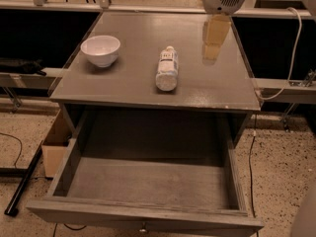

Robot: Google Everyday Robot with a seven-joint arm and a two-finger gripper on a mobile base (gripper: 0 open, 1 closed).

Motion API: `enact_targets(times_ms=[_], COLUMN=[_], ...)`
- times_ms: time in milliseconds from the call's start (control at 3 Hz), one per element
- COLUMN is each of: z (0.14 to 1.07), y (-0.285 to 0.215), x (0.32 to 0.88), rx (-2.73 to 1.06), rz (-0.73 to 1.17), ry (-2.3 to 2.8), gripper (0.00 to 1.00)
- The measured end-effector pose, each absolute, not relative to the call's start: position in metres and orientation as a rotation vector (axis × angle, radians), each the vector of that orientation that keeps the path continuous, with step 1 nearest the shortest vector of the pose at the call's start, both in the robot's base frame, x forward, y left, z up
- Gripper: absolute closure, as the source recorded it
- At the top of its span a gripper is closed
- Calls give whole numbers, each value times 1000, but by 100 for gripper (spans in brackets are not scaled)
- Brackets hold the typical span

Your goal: Place blue plastic bottle into top drawer

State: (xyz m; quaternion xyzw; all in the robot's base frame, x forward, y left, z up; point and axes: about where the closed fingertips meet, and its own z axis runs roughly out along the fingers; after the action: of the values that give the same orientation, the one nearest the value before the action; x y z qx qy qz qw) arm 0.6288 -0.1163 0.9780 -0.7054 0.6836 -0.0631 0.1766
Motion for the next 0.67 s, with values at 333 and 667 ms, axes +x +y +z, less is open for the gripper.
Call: enact_targets(times_ms=[333, 667], z=[974, 970], y=[-117, -121], x=[642, 655], rx=[-2045, -2067], rz=[-170, -179], ry=[1897, 1875], gripper=[0, 0])
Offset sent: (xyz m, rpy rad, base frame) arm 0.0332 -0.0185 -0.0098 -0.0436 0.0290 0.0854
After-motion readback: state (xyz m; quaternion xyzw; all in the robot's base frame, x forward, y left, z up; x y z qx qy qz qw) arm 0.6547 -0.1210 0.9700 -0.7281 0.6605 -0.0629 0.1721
